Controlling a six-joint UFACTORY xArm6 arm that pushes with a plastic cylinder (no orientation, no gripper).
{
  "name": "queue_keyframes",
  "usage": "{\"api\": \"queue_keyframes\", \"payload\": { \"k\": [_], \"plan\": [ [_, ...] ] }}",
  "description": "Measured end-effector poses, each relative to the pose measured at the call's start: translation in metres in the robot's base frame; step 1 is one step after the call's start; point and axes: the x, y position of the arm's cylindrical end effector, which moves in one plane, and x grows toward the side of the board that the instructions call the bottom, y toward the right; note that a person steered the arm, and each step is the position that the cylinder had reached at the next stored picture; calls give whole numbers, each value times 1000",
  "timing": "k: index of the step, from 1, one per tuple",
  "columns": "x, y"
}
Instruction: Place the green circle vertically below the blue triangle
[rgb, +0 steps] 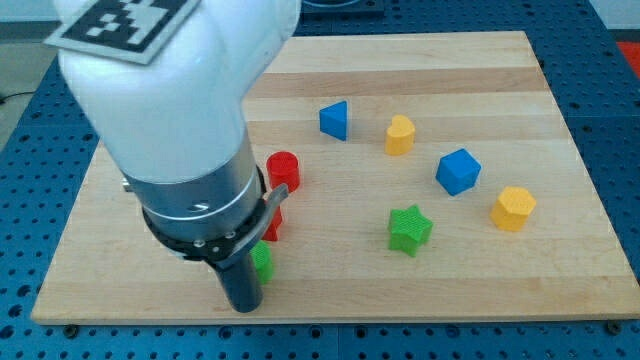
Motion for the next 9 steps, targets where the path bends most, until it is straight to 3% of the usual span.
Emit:
{"api": "queue_keyframes", "payload": {
  "k": [2,3,5,6,8,9],
  "plan": [
    [-9,-95],
    [-36,-66],
    [-37,35],
    [-37,40],
    [5,34],
    [4,101]
  ]
}}
